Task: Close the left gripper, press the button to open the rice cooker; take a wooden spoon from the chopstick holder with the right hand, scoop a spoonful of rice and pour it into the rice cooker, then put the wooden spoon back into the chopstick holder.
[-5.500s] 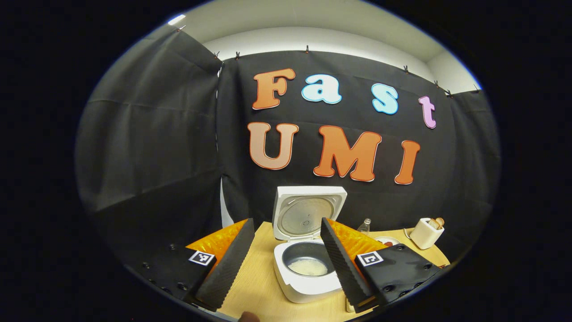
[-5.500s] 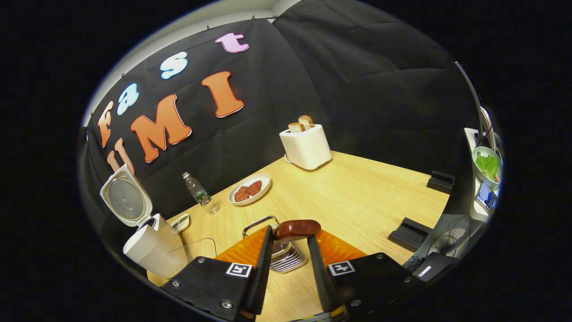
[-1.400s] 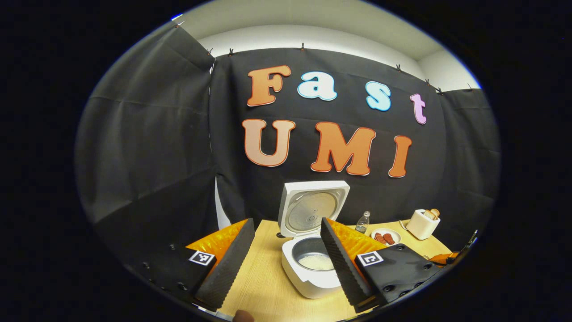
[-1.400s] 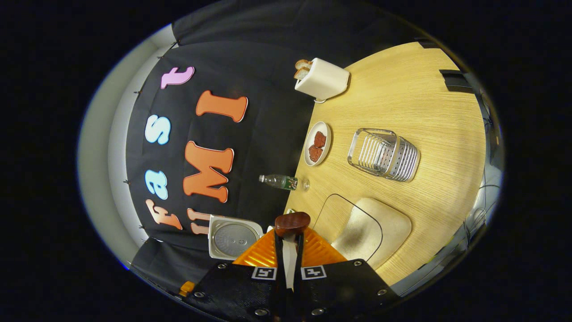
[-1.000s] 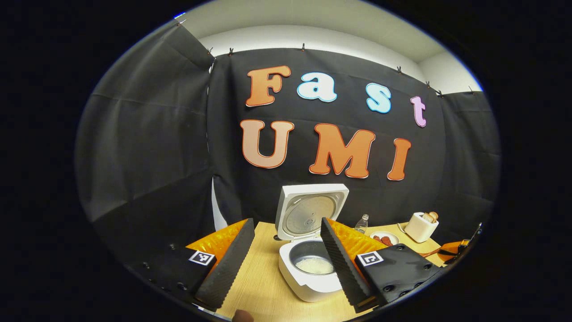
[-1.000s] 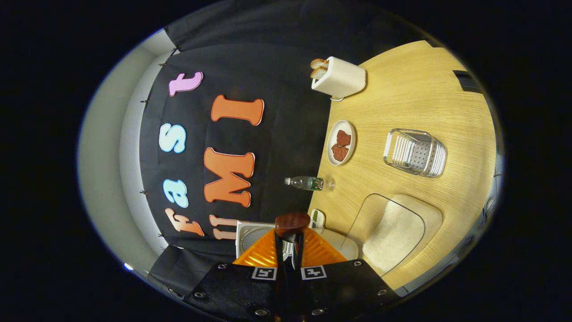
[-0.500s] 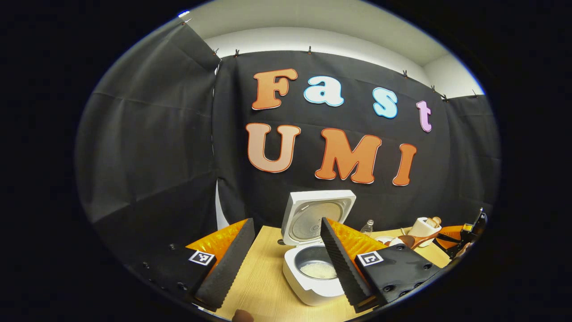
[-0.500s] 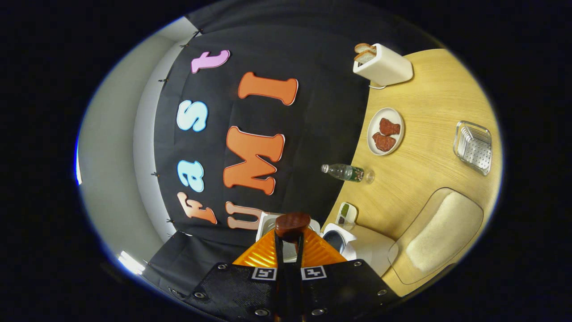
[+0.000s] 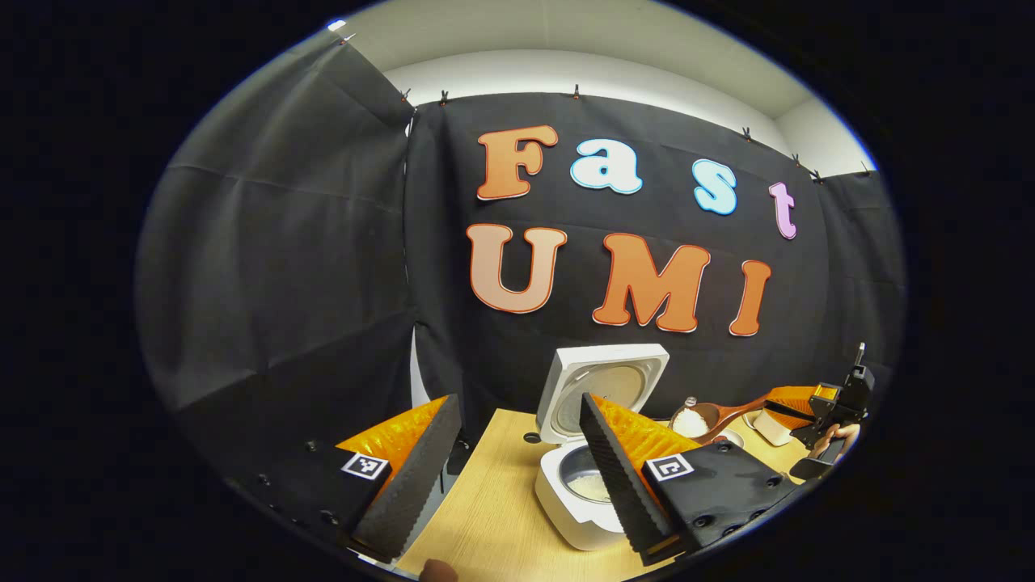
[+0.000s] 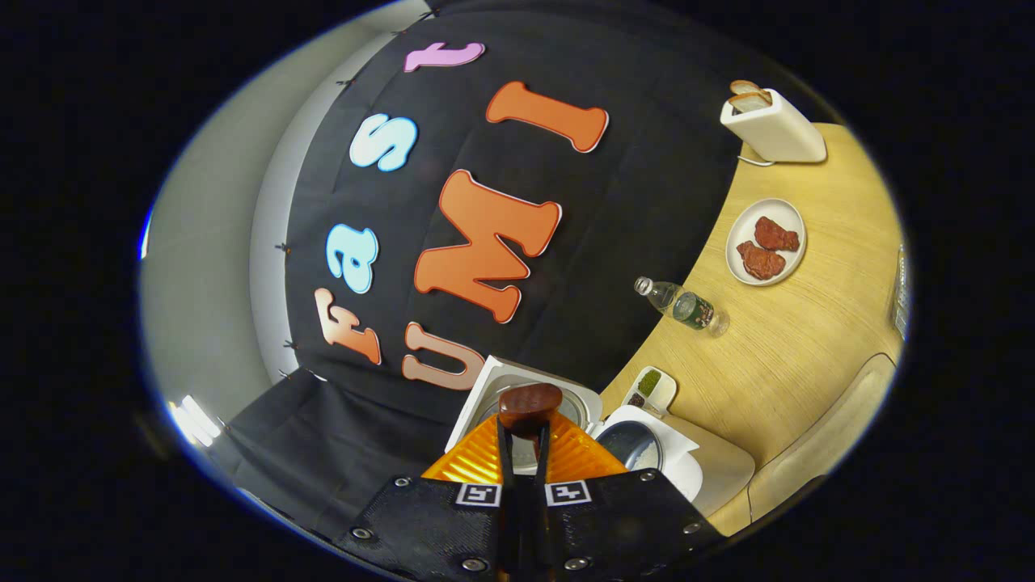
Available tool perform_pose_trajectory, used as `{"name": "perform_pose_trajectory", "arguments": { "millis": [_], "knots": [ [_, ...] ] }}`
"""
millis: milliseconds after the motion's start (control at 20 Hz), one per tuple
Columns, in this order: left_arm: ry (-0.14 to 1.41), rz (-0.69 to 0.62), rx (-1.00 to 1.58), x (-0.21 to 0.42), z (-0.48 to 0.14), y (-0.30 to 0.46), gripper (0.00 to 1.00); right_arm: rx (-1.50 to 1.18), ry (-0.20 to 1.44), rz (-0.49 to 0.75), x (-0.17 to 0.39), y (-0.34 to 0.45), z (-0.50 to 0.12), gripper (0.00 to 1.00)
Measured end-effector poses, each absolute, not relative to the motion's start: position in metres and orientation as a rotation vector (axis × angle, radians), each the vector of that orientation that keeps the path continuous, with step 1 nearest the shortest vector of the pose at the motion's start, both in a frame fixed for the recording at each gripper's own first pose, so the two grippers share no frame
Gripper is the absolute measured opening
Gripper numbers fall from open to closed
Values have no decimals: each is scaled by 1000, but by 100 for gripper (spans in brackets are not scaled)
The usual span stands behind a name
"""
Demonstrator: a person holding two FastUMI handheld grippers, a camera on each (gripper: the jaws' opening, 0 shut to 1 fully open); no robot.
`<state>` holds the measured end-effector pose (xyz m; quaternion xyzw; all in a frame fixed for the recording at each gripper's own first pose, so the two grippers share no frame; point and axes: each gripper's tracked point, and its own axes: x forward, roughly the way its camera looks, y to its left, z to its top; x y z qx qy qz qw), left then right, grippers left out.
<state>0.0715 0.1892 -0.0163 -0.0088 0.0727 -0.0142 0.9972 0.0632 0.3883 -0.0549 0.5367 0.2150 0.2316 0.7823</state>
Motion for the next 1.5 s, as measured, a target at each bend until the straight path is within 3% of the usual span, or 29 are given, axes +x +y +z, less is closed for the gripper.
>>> {"name": "perform_pose_trajectory", "arguments": {
  "millis": [1500],
  "knots": [
    [155, -1, -19, 82, -21, 213, 100, 643, 313, 583, 67, 438, -37, 6]
  ]
}}
